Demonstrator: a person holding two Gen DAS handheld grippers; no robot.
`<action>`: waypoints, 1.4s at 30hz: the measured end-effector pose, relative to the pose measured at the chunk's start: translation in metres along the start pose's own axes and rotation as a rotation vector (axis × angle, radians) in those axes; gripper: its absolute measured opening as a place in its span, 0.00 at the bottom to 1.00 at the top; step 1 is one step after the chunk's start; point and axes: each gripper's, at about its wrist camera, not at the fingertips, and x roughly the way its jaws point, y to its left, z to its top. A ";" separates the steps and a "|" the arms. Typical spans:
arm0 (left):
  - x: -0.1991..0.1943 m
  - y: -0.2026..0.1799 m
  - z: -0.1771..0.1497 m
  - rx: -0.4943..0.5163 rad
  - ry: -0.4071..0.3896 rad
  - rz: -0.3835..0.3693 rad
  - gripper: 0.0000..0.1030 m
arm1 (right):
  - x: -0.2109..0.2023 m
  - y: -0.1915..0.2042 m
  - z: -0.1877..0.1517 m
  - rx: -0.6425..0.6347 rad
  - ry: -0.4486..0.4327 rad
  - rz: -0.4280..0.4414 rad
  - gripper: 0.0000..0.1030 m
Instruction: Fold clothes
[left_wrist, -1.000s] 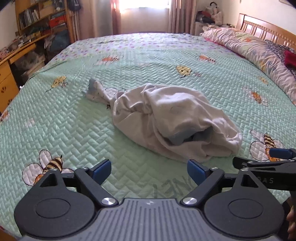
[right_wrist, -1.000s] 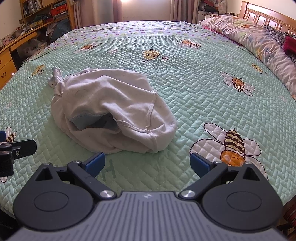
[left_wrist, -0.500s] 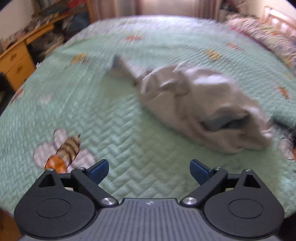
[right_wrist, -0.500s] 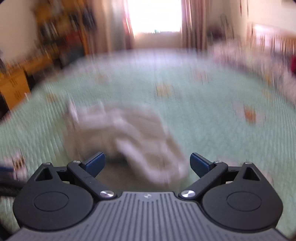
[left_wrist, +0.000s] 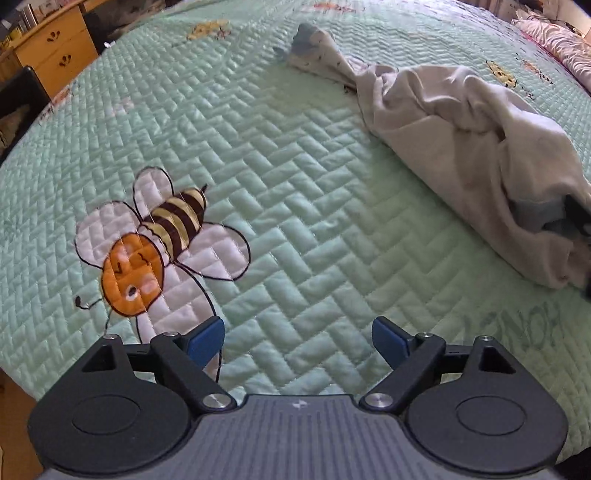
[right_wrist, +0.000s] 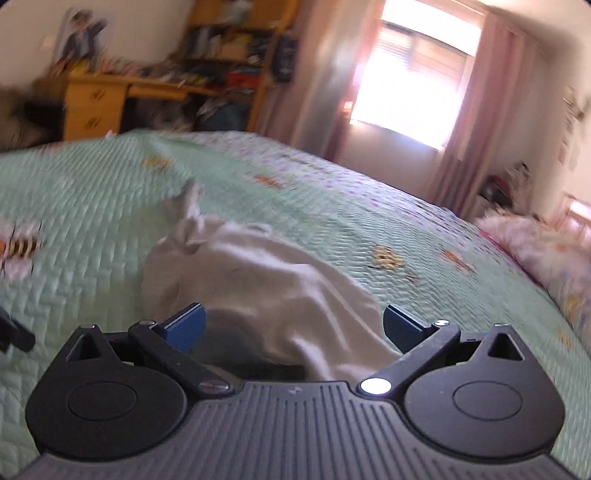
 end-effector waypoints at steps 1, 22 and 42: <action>0.002 0.000 0.000 0.003 0.009 -0.004 0.91 | 0.004 0.004 0.000 -0.021 0.006 0.002 0.99; -0.014 0.015 -0.002 -0.043 -0.018 -0.011 0.92 | -0.002 -0.038 0.007 0.360 0.031 0.147 0.04; -0.043 -0.057 -0.029 0.201 -0.185 -0.093 0.89 | -0.098 -0.167 -0.117 1.083 0.165 -0.099 0.24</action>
